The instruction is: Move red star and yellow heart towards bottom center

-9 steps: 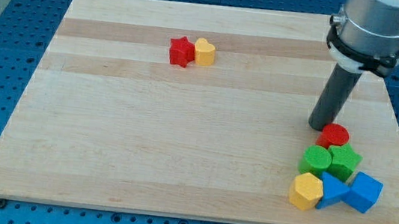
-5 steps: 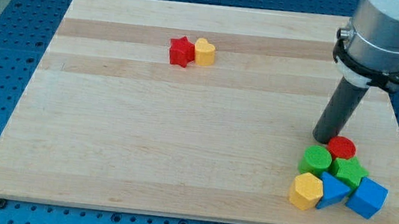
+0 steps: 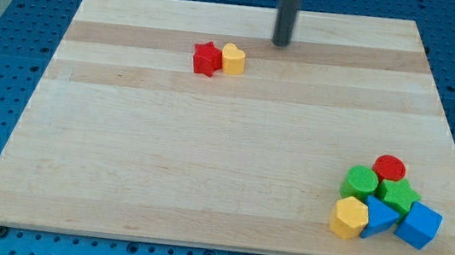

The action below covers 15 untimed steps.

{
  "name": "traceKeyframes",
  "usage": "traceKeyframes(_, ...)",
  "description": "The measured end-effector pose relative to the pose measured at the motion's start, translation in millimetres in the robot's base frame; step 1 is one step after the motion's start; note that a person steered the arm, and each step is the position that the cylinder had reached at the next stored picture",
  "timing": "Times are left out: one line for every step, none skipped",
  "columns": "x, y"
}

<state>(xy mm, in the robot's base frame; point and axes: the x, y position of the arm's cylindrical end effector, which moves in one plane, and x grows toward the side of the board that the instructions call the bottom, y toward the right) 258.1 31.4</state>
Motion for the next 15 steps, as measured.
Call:
traceKeyframes(-5, -43)
traceKeyframes(13, -48)
traceKeyframes(29, -46)
traceKeyframes(54, -46)
traceKeyframes(80, -45)
traceKeyframes(102, -44)
traceKeyframes(85, -58)
traceKeyframes(48, -82)
traceKeyframes(24, -111)
traceKeyframes(22, -146)
traceKeyframes(45, -154)
traceKeyframes(58, -116)
traceKeyframes(45, -87)
traceKeyframes(41, -70)
traceKeyframes(43, -70)
